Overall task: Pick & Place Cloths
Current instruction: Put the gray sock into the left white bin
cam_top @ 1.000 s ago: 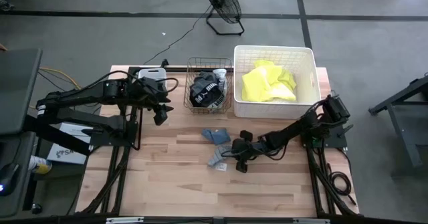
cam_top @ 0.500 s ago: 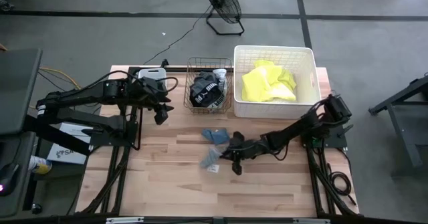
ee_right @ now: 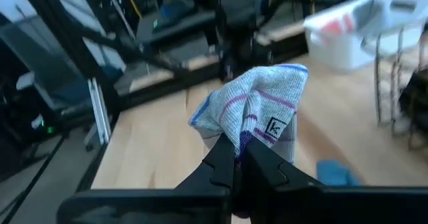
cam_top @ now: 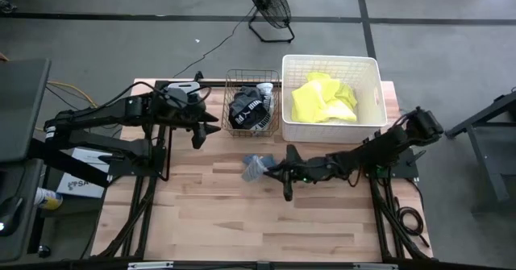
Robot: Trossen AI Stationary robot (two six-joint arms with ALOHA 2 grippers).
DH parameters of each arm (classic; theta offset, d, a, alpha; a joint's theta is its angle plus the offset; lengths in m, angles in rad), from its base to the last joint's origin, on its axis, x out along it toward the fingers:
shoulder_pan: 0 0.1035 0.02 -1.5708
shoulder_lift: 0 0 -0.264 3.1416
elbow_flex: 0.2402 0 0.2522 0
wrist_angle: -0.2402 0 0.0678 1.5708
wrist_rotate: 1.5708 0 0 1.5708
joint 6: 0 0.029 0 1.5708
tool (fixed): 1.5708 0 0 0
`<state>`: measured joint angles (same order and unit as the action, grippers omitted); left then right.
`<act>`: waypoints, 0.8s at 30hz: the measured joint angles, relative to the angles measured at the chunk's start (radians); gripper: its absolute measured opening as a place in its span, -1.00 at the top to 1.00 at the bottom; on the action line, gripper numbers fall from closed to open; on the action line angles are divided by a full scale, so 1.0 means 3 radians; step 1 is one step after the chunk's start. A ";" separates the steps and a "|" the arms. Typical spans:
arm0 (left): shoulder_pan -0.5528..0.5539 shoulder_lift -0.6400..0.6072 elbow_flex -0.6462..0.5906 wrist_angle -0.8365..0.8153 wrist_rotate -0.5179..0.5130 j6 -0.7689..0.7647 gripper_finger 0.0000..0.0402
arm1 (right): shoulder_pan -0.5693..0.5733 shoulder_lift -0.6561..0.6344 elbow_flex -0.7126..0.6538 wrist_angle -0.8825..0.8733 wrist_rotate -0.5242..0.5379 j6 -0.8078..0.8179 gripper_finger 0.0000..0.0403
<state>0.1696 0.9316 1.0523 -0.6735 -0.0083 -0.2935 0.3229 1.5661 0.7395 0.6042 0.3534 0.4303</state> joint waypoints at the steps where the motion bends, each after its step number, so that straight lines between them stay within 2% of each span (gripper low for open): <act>1: 0.0000 0.0009 0.0000 0.0058 0.0016 0.0000 0.13 | -0.0008 -0.0044 0.0000 0.0017 0.0033 -0.0033 0.97; 7: 0.0000 0.0126 0.0000 0.0341 0.0193 0.0019 0.13 | -0.0075 -0.0297 0.0000 0.0171 0.0064 -0.0161 0.97; 17: -0.0127 0.0557 -0.0002 0.1106 0.0950 0.0091 0.13 | -0.0211 -0.0594 0.0000 0.0308 -0.0012 -0.0491 0.97; 20: -0.0224 0.0693 0.0003 0.1376 0.1026 0.0076 0.13 | -0.0246 -0.0660 0.0000 0.0309 -0.0175 -0.0521 0.97; 24: -0.0336 0.0869 0.0001 0.1746 0.1029 0.0075 0.13 | -0.0262 -0.0690 0.0000 0.0322 -0.0215 -0.0667 0.97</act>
<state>0.0689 1.1923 1.0527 -0.1495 0.3004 -0.2710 0.2443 1.3590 0.7395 0.7008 0.2891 0.2302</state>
